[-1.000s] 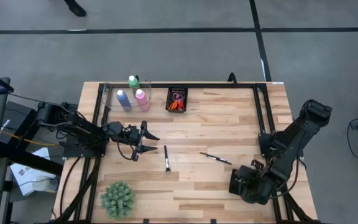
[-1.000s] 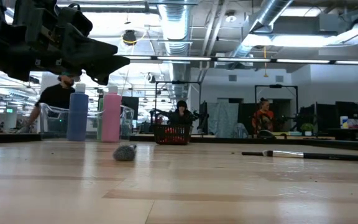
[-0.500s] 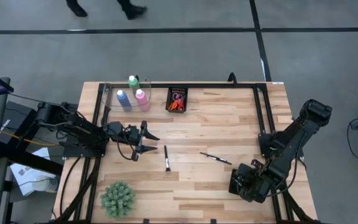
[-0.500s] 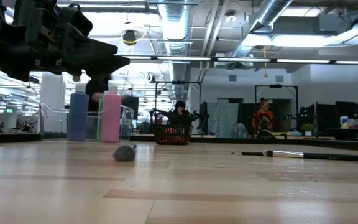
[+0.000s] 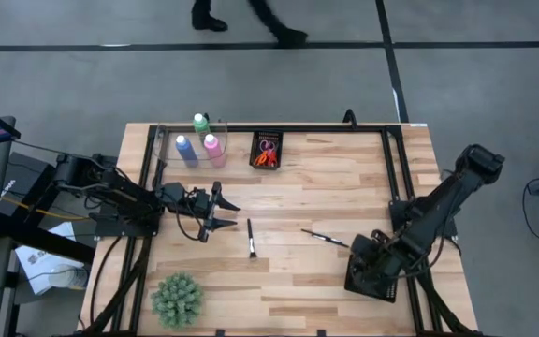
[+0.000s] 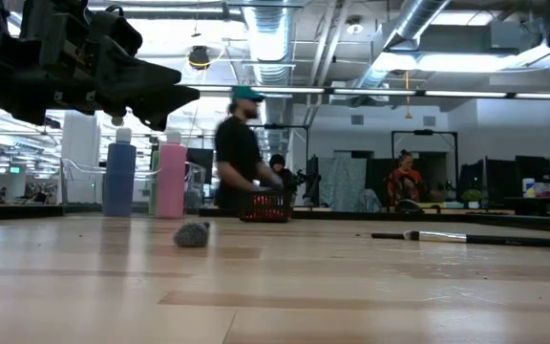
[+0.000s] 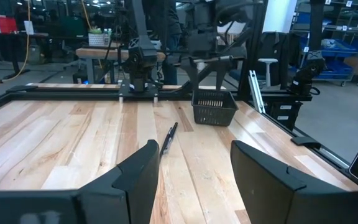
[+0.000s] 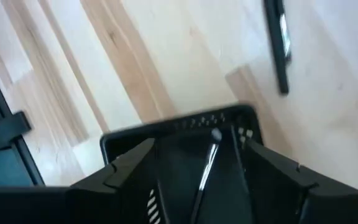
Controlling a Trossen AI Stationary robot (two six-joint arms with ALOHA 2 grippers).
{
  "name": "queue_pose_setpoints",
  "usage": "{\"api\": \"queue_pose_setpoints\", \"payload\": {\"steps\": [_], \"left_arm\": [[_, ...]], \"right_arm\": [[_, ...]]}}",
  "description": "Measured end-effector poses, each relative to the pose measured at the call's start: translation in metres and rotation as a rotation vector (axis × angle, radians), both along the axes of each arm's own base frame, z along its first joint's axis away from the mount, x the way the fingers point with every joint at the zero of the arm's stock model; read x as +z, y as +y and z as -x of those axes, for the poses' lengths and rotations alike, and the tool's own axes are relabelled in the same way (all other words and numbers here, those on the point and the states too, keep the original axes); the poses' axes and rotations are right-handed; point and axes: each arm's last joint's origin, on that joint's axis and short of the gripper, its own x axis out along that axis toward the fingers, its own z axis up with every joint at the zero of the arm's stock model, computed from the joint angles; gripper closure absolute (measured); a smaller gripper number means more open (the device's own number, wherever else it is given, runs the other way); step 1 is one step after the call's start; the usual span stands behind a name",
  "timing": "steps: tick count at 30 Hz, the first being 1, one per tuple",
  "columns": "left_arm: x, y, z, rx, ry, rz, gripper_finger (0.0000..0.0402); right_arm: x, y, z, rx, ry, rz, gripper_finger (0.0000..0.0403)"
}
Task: Pick & Place Paint Supplies
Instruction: Put the black paint brush into the bottom black bin
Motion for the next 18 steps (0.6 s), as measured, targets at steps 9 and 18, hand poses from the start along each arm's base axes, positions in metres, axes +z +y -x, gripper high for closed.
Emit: {"api": "queue_pose_setpoints", "payload": {"steps": [9, 18], "left_arm": [[0.0, 0.0, 0.0, 0.0, 0.0, 0.0, 0.0211], [0.0, 0.0, 0.0, 0.0, -0.003, -0.016, 0.0211]], "right_arm": [[-0.003, -0.033, -0.028, 0.087, -0.006, 0.167, 0.0185], [-0.034, -0.06, -0.058, 0.137, 0.171, 0.237, 0.0186]]}}
